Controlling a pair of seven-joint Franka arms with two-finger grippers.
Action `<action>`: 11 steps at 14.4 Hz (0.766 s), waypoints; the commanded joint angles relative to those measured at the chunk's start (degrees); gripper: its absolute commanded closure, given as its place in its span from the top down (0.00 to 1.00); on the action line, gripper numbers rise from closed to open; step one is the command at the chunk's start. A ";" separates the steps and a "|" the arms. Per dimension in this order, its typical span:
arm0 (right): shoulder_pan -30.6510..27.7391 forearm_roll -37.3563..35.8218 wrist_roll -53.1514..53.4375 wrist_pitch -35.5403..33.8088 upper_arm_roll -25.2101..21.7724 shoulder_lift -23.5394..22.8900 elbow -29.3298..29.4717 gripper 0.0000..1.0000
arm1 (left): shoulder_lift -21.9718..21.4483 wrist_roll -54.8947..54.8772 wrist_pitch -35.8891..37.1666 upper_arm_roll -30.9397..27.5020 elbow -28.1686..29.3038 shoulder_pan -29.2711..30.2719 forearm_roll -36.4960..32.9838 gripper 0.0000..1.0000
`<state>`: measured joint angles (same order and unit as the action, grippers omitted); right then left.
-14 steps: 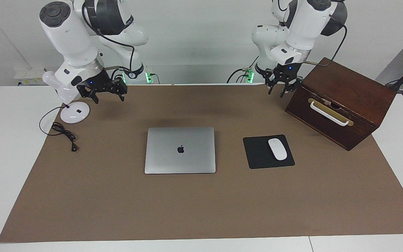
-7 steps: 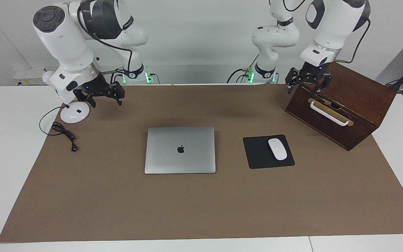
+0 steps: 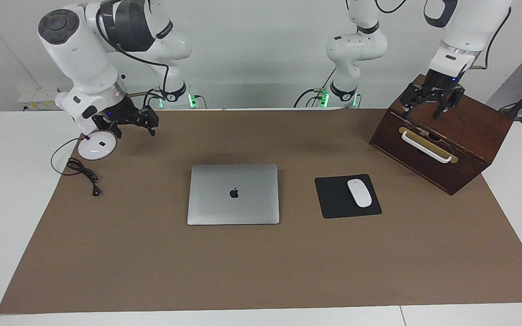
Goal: Close laptop with both arms
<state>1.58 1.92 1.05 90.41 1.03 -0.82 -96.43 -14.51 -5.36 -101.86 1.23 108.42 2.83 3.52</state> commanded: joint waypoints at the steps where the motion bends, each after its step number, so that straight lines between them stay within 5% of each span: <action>1: -1.05 -0.60 0.27 -0.68 0.64 -0.41 1.16 1.00 | 7.03 1.32 8.15 0.70 -12.77 0.68 -0.97 1.00; 11: -0.79 1.34 0.53 -4.46 -3.23 0.47 4.77 1.00 | 10.46 1.41 8.17 0.79 -12.98 0.68 -2.99 1.00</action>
<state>1.16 2.27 1.05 87.23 -2.24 -0.51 -93.04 -5.94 -4.72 -94.59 1.39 96.74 3.07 1.93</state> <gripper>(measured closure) 0.000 0.000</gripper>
